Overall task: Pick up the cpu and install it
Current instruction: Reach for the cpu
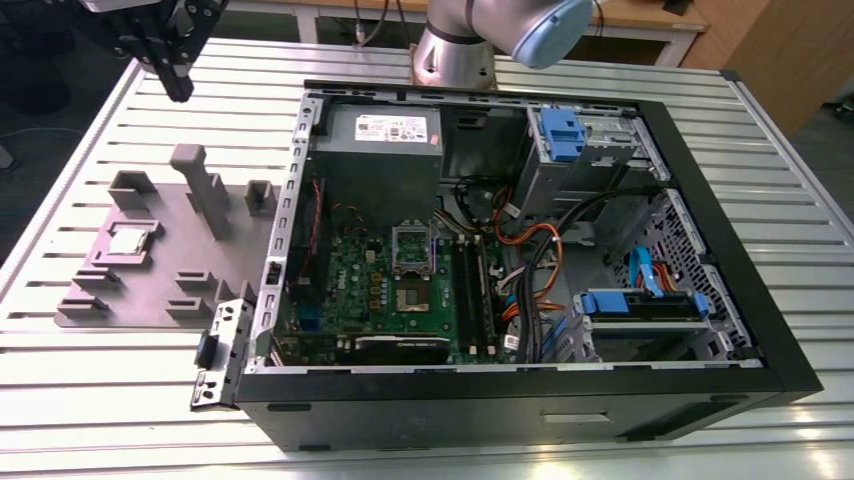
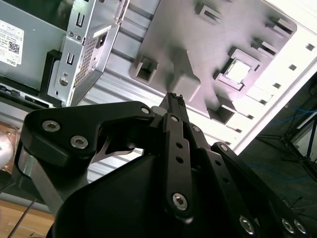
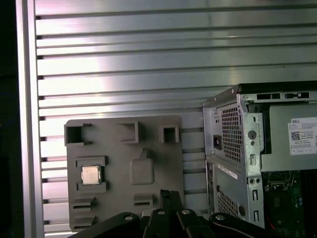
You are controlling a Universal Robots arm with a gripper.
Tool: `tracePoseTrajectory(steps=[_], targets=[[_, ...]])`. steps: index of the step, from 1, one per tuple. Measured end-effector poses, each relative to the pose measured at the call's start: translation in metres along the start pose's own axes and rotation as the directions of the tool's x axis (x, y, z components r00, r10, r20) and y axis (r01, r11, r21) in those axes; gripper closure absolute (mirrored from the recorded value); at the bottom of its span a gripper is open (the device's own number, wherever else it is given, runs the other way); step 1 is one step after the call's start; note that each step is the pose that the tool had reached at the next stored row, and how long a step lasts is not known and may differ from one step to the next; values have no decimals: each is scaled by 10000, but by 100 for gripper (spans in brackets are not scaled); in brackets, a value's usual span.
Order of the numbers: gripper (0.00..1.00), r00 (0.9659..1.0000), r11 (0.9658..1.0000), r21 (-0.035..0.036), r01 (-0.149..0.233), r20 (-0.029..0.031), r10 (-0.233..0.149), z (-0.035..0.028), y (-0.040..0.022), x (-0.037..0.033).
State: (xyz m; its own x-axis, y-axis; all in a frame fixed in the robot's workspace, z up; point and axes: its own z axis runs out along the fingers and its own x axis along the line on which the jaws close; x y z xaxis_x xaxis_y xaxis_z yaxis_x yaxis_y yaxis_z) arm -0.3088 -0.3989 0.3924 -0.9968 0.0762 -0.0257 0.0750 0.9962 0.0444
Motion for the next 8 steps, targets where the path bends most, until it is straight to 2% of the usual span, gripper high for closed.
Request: tracePoseTrajectory(steps=[8], targets=[[89,10000,10000,0,0,0,0,-3,-8,102]])
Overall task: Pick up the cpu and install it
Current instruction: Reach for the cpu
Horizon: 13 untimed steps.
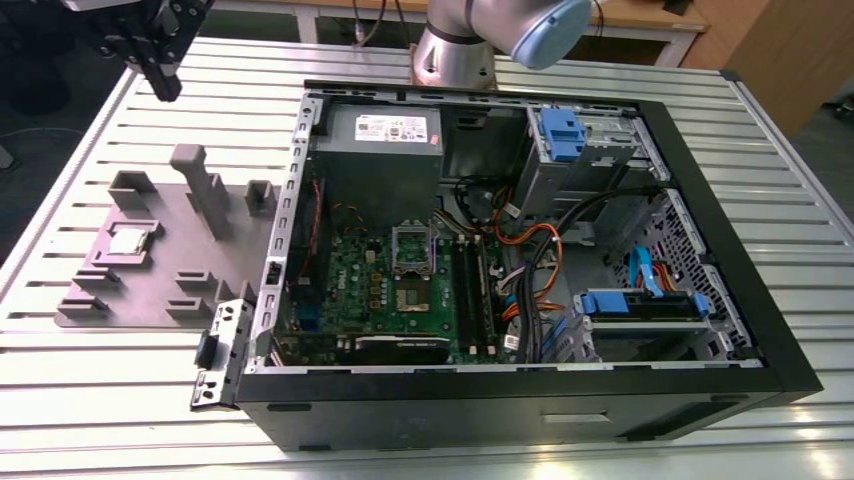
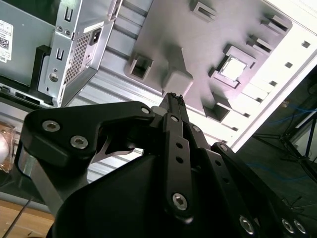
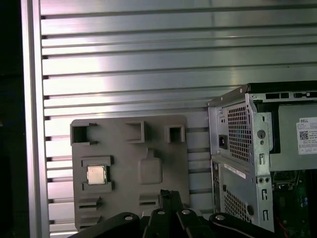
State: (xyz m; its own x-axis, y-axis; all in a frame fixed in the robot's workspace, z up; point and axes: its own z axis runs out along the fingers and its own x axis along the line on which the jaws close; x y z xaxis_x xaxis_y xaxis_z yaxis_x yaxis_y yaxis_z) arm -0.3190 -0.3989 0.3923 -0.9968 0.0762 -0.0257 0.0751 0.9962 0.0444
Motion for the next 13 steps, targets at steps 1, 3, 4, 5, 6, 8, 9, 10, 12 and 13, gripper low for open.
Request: tracePoseTrajectory(steps=[1,3,4,5,6,8,9,10,12,13], targets=[[89,10000,10000,0,0,0,0,-1,-1,14],[89,10000,10000,0,0,0,0,-1,-3,43],[89,10000,10000,0,0,0,0,-2,-4,57],[89,10000,10000,0,0,0,0,-2,-5,67],[89,10000,10000,0,0,0,0,-2,-6,73],[89,10000,10000,0,2,0,-2,-2,-6,74],[89,10000,10000,0,1,0,-1,-2,-6,74],[89,10000,10000,0,1,0,-1,-2,-6,75],[89,10000,10000,0,0,0,0,-2,-6,76],[89,10000,10000,0,0,0,0,-2,-6,76]])
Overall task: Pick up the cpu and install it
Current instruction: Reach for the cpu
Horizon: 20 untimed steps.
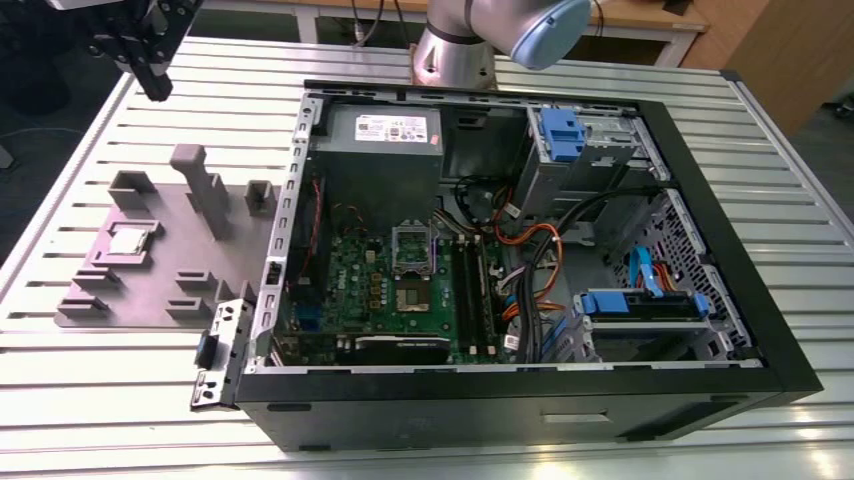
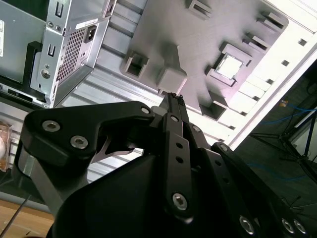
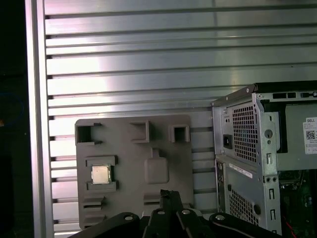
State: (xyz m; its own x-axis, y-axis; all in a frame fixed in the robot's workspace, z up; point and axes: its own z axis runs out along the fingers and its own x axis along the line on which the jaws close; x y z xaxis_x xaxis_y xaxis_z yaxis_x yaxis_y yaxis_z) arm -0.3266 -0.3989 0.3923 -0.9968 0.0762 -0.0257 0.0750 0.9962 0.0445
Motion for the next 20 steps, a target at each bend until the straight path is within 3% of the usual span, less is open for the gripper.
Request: tracePoseTrajectory(steps=[6,13,16,20], targets=[[89,10000,10000,1,-1,0,1,-1,-1,18],[89,10000,10000,1,0,0,0,-3,-7,97],[89,10000,10000,1,0,-1,0,-4,-11,150],[89,10000,10000,0,0,3,0,-3,-22,281]])
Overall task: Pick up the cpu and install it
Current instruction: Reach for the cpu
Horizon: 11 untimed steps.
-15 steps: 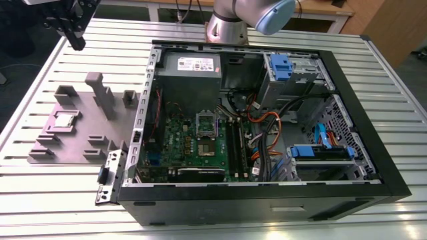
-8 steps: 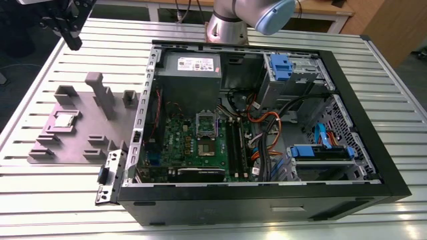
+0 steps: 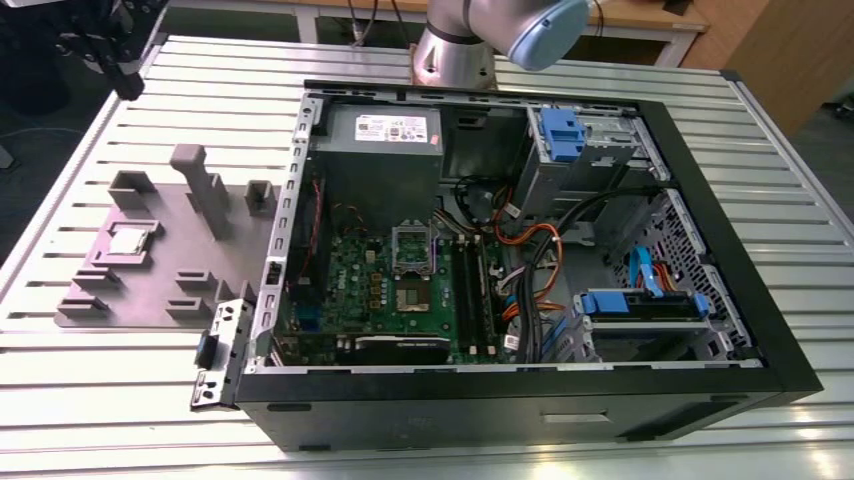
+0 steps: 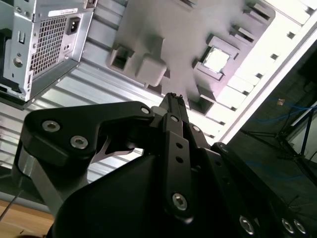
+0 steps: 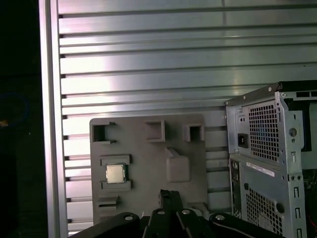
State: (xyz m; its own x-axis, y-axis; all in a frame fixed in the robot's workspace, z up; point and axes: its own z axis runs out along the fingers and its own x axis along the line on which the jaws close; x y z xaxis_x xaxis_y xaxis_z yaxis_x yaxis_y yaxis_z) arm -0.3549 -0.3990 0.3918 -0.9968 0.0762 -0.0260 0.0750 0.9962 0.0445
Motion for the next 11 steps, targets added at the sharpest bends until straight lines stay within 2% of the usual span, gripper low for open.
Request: tracePoseTrajectory(steps=[5,11], targets=[[89,10000,10000,0,-1,0,1,3,-10,173],[89,10000,10000,0,-1,0,1,8,-21,446]])
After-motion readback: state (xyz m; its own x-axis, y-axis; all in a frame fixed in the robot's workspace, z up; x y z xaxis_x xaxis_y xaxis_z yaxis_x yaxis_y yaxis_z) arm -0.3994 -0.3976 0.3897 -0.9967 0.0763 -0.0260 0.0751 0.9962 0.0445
